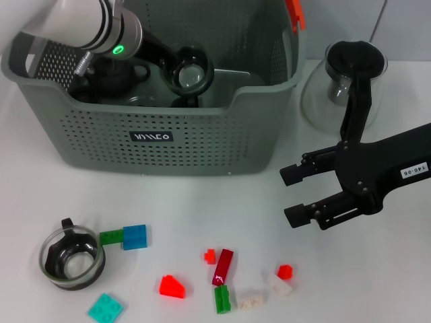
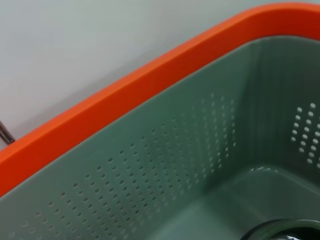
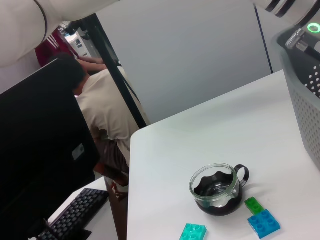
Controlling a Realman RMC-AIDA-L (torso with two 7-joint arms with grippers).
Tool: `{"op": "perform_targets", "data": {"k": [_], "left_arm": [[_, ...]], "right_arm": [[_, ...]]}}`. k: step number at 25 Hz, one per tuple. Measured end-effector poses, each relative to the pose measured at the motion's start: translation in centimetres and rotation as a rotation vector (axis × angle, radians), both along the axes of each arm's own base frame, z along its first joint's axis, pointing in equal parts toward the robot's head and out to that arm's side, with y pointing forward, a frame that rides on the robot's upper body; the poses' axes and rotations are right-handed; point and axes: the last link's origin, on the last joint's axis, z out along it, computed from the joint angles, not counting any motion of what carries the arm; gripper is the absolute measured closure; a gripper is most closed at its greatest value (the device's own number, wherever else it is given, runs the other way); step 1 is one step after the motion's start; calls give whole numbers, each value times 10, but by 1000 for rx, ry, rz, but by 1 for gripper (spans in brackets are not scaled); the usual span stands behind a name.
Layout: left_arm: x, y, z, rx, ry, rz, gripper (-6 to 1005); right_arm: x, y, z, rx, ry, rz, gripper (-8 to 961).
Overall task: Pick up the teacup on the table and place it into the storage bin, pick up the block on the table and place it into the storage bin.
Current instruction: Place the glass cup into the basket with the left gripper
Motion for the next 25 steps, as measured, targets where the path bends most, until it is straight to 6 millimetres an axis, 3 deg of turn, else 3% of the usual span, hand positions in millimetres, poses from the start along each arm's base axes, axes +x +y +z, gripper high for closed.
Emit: {"op": "perform_targets", "data": {"k": [25], "left_arm": [[-6, -4, -8, -22, 31, 5, 951]], "right_arm": [[0, 1, 0, 6, 2, 0, 99]]}}
